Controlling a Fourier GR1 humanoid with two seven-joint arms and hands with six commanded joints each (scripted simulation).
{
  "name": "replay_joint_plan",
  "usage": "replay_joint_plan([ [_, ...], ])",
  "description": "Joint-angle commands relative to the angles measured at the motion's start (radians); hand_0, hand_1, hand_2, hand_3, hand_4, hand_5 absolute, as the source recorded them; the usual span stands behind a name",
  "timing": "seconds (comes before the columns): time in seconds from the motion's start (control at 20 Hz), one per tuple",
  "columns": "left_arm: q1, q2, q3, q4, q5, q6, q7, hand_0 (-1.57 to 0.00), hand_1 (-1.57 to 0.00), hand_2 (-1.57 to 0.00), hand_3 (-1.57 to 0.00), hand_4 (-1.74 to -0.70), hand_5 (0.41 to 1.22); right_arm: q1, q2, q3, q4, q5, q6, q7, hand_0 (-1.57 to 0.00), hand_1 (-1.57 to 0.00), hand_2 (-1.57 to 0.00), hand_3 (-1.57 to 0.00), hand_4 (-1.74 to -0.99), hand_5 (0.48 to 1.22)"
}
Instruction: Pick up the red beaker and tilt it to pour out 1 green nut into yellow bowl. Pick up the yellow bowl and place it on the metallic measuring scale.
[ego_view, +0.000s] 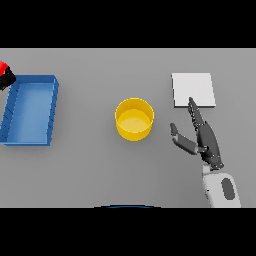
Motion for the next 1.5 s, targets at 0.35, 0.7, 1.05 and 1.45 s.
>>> replay_joint_plan([
  [0.35,0.066,0.059,0.013,-0.168,0.115,-0.148,-0.024,-0.63,-0.53,-0.48,-0.30,-0.85,0.688,0.007,-0.009,-0.006,0.009,-0.002,0.003,-0.009,0.00,0.00,0.00,0.00,-1.321,0.725],
  [0.7,0.061,0.071,-0.035,-0.144,0.069,-0.209,-0.009,-0.13,-0.11,-0.10,-0.06,-0.76,0.655,-0.001,-0.014,-0.002,0.010,0.022,-0.012,0.004,0.00,0.00,0.00,0.00,-1.305,0.717],
  [1.05,0.070,0.051,-0.020,-0.147,0.057,-0.129,-0.058,-0.03,-0.02,-0.02,-0.01,-0.72,0.675,-0.056,-0.050,0.040,0.000,0.137,-0.039,0.099,0.00,0.00,0.00,0.00,-1.222,0.662],
  [1.45,0.070,0.048,-0.009,-0.162,0.071,-0.120,-0.095,0.00,0.00,0.00,0.00,-0.74,0.709,-0.281,-0.206,0.183,0.068,0.263,0.175,0.056,0.00,0.00,0.00,0.00,-1.255,0.648],
])
